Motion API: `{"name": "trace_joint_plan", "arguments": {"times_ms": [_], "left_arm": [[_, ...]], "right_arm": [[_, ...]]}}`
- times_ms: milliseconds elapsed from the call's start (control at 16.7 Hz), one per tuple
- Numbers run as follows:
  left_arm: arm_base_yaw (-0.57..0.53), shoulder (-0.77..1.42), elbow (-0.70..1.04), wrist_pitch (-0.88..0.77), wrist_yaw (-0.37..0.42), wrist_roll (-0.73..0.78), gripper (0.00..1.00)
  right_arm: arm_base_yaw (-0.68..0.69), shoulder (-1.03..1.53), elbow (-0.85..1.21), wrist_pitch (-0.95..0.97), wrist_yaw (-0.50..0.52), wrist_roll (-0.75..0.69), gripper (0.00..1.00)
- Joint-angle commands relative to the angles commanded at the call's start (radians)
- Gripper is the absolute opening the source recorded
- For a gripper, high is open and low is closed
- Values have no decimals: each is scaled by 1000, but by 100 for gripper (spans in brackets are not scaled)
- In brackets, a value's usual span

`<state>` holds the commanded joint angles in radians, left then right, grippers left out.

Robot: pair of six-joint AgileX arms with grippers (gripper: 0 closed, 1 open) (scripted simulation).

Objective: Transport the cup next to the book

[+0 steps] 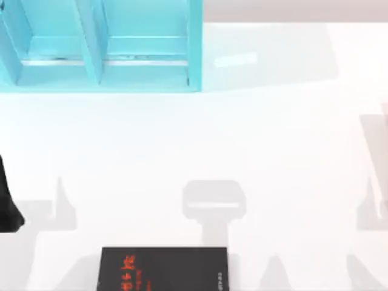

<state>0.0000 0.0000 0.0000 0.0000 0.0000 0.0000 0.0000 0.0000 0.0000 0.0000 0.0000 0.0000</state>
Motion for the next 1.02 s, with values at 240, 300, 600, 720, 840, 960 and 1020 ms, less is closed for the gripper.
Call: {"name": "trace_joint_plan", "arguments": {"times_ms": [240,300,600,720,840,960,1020], "left_arm": [[0,21,21,-16,-3,25,100],[1,45,44,-34,-6,54,100],[15,293,266,-209,-26,343,100],[29,430,389,-305,-35,506,100],[49,581,524,-410,-43,678,100],[74,740,666,-519,-50,859,100],[88,821,739,-574,-53,950,100]], "right_arm": [[0,0,0,0,0,0,100],[0,0,0,0,0,0,100],[0,0,0,0,0,0,100],[0,0,0,0,0,0,100],[0,0,0,0,0,0,100],[0,0,0,0,0,0,100],[0,0,0,0,0,0,100]]}}
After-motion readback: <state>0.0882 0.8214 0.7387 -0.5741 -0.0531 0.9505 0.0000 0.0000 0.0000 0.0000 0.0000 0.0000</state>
